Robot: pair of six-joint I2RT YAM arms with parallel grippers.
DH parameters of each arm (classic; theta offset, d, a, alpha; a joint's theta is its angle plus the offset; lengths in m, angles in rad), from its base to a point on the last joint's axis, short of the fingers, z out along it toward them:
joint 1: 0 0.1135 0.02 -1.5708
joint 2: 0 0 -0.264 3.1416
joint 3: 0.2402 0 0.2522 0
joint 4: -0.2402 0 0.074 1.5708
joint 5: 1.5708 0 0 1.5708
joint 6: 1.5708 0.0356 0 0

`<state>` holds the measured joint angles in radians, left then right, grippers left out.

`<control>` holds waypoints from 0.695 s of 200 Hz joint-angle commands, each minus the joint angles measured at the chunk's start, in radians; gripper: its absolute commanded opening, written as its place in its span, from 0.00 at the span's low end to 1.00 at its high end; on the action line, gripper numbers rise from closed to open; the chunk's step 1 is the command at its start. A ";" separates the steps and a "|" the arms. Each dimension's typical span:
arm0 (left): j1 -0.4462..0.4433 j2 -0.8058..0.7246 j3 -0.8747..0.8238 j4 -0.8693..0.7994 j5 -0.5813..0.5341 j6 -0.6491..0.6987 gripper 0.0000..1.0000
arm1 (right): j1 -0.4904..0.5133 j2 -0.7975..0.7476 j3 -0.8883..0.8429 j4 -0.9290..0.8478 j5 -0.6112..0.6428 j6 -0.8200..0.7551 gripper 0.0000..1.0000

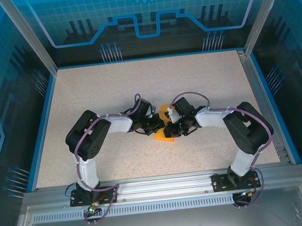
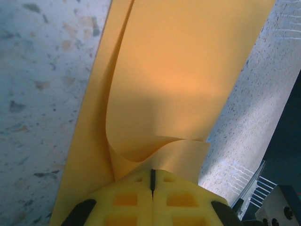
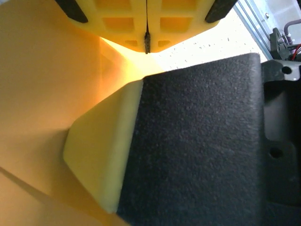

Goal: Fold a paper plane with a square sheet of paper (pick it up from the middle)

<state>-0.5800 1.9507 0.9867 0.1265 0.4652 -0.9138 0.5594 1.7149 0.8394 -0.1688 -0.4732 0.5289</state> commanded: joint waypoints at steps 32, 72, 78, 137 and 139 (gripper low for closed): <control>-0.013 0.027 0.004 -0.056 -0.014 0.028 0.00 | -0.020 0.017 0.034 -0.013 -0.018 0.007 0.07; -0.014 0.031 0.007 -0.056 -0.010 0.030 0.00 | -0.052 0.032 0.022 -0.018 -0.013 -0.001 0.07; -0.014 0.032 0.009 -0.056 -0.010 0.030 0.00 | -0.058 0.029 0.012 -0.013 -0.021 -0.002 0.07; -0.014 0.036 0.012 -0.057 -0.006 0.030 0.00 | -0.077 0.030 -0.026 -0.024 -0.040 -0.029 0.08; -0.014 0.036 0.012 -0.057 -0.006 0.029 0.00 | -0.077 0.029 -0.025 -0.025 -0.039 -0.030 0.08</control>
<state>-0.5808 1.9518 0.9905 0.1246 0.4652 -0.9100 0.4915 1.7367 0.8284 -0.1719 -0.4828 0.5228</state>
